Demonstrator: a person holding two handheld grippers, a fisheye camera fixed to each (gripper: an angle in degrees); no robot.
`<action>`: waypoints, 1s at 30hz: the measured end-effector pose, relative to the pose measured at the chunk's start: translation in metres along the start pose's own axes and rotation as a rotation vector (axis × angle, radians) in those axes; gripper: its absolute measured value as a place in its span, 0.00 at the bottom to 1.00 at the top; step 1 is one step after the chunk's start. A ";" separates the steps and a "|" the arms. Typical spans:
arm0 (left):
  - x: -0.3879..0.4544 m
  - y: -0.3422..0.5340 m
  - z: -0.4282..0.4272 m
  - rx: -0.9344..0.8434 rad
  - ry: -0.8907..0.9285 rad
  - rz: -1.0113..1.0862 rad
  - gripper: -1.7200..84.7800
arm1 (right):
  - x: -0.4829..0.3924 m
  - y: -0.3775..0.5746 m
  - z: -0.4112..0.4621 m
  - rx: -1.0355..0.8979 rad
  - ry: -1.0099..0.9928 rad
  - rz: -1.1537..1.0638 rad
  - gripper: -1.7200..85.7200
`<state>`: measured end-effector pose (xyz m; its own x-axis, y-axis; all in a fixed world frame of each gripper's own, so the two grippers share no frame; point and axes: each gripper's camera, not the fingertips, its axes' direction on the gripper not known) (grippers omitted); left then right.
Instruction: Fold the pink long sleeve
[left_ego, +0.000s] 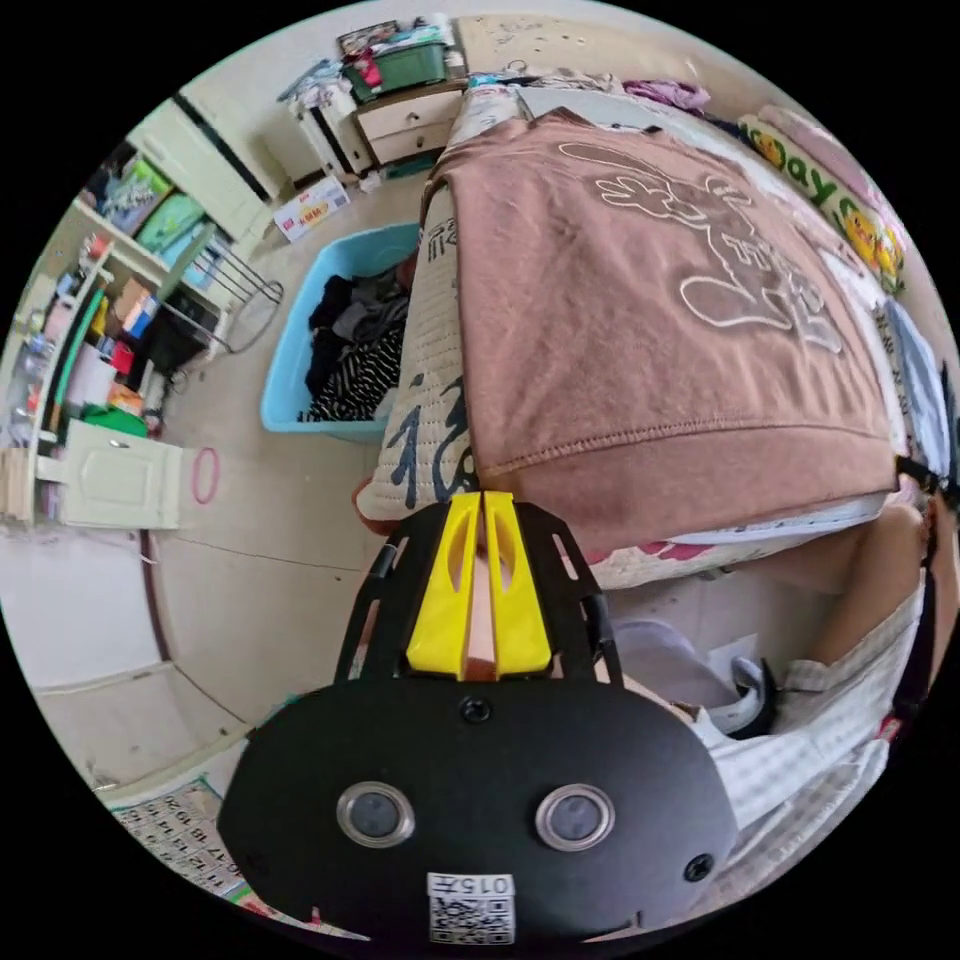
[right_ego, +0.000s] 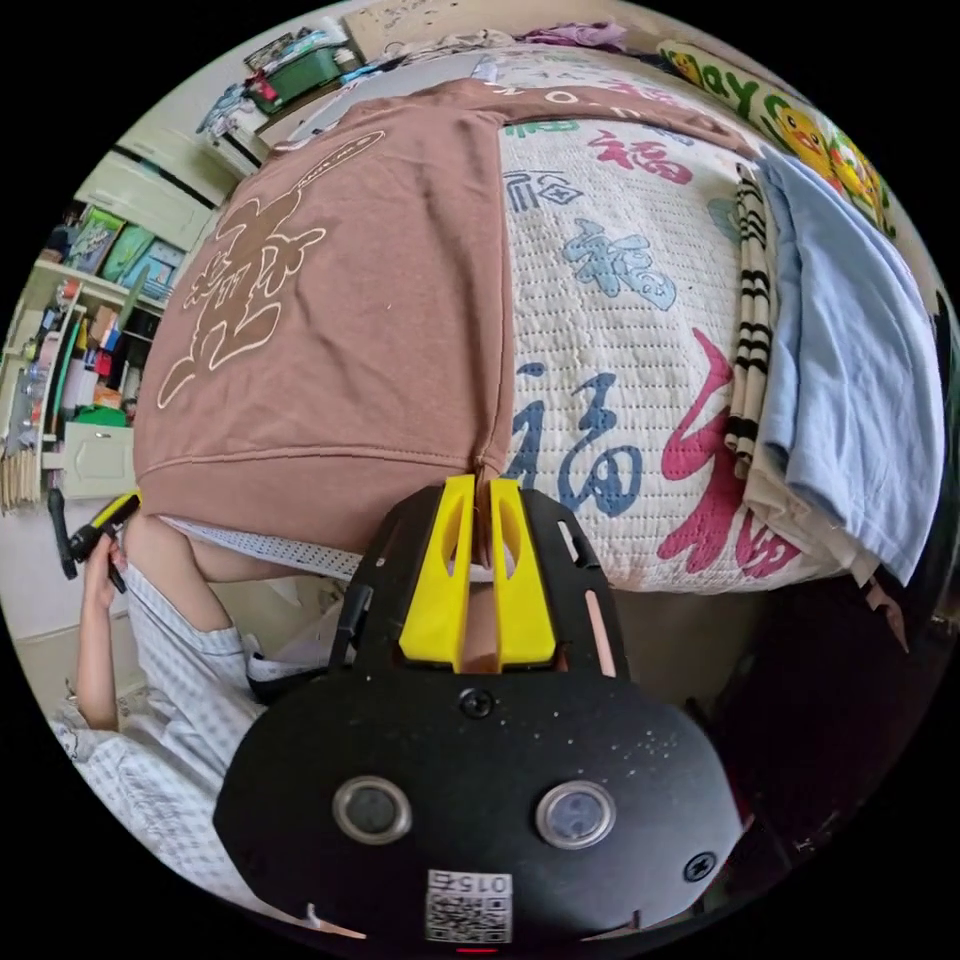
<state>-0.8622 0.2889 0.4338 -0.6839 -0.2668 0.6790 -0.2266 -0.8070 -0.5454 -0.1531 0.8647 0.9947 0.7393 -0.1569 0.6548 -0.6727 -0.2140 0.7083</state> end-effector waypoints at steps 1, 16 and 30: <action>0.008 -0.001 -0.003 -0.003 -0.037 0.016 0.01 | -0.005 -0.001 0.000 -0.003 0.027 -0.013 0.06; 0.028 -0.009 -0.065 -0.021 -0.039 0.007 0.01 | -0.014 -0.006 -0.015 0.006 0.002 0.022 0.06; -0.010 0.001 -0.092 -0.033 0.054 -0.026 0.02 | -0.021 -0.009 -0.036 0.011 0.038 0.016 0.06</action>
<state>-0.9197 0.3388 0.3814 -0.7135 -0.2170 0.6662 -0.2668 -0.7950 -0.5447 -0.1631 0.9051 0.9841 0.7265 -0.1241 0.6758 -0.6841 -0.2225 0.6946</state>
